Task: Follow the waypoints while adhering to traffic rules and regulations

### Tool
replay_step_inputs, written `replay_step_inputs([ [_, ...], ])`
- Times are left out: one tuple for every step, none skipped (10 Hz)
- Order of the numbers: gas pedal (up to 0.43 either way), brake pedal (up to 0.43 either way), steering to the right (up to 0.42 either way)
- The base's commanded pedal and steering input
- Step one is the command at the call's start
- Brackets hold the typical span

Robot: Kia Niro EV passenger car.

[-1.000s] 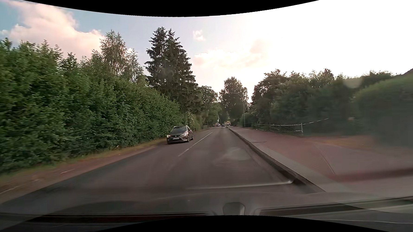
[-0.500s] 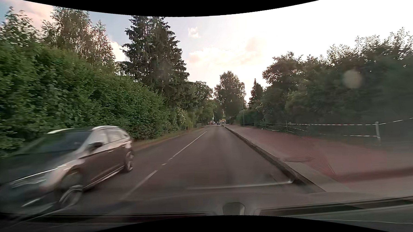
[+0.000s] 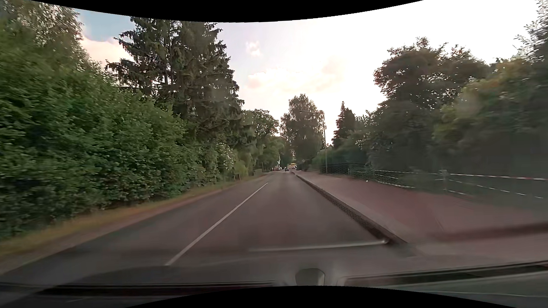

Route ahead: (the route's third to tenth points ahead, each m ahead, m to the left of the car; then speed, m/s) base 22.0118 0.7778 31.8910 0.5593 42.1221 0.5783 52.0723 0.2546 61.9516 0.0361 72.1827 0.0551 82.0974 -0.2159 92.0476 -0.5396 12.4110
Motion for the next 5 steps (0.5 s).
replay_step_inputs([
  [0.157, 0.000, 0.004],
  [0.157, 0.000, 0.003],
  [0.157, 0.000, 0.002],
  [0.157, 0.000, 0.000],
  [0.157, 0.000, -0.003],
])
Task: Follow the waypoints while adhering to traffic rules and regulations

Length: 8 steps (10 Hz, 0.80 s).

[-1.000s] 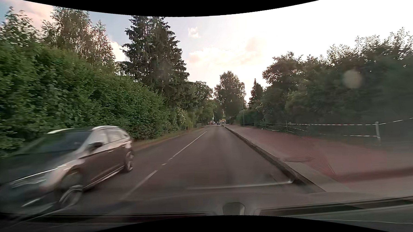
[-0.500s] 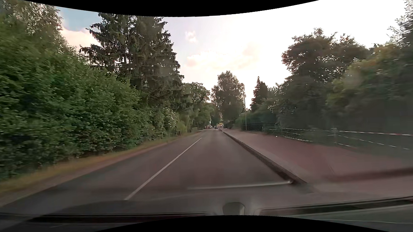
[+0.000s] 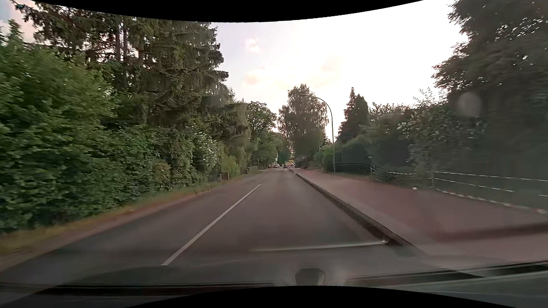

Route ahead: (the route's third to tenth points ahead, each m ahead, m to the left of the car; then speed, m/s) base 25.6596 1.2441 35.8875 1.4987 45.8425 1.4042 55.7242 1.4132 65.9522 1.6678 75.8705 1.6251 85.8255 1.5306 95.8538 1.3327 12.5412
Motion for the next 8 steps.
replay_step_inputs([
  [0.157, 0.000, -0.004],
  [0.157, 0.000, -0.004],
  [0.157, 0.000, -0.004],
  [0.157, 0.000, -0.004],
  [0.157, 0.000, -0.004],
  [0.157, 0.000, -0.004],
  [0.157, 0.000, -0.004],
  [0.157, 0.000, -0.004],
])
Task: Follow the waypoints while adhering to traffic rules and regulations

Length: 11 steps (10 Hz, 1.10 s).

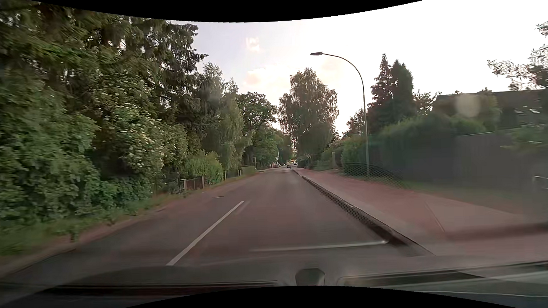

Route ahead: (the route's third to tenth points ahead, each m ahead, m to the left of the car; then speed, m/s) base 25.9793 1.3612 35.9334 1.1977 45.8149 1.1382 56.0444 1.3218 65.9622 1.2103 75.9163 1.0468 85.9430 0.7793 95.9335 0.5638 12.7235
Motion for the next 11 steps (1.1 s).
replay_step_inputs([
  [0.157, 0.000, -0.004],
  [0.157, 0.000, -0.003],
  [0.157, 0.000, -0.003],
  [0.157, 0.000, -0.003],
  [0.157, 0.000, -0.002],
  [0.157, 0.000, -0.001],
  [0.157, 0.000, -0.002],
  [0.157, 0.000, -0.002],
  [0.150, 0.000, -0.002],
  [0.150, 0.000, -0.001],
  [0.150, 0.000, -0.002],
])
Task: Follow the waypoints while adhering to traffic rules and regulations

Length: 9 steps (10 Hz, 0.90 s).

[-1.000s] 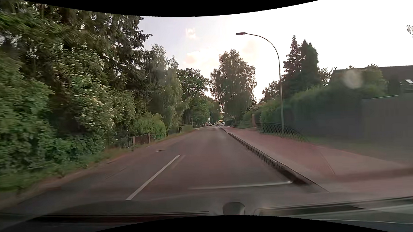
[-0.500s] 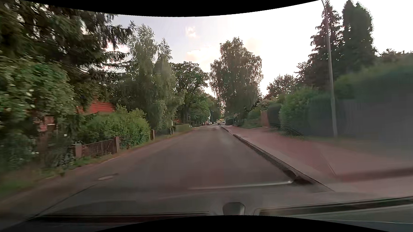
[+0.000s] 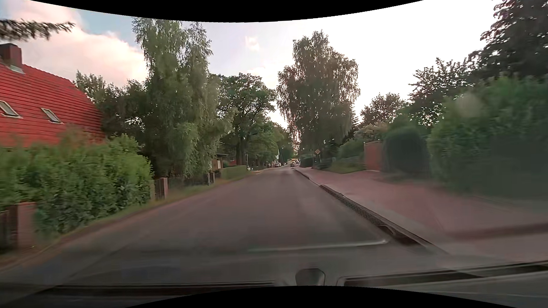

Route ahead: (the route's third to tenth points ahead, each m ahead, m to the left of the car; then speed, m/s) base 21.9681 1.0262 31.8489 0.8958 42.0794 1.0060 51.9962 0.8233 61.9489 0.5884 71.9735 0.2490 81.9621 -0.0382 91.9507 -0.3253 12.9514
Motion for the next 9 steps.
replay_step_inputs([
  [0.150, 0.000, -0.002],
  [0.150, 0.000, -0.002],
  [0.150, 0.000, -0.002],
  [0.150, 0.000, -0.001],
  [0.150, 0.000, -0.002],
  [0.150, 0.000, -0.002],
  [0.150, 0.000, -0.002],
  [0.150, 0.000, -0.001],
  [0.138, 0.000, -0.001],
])
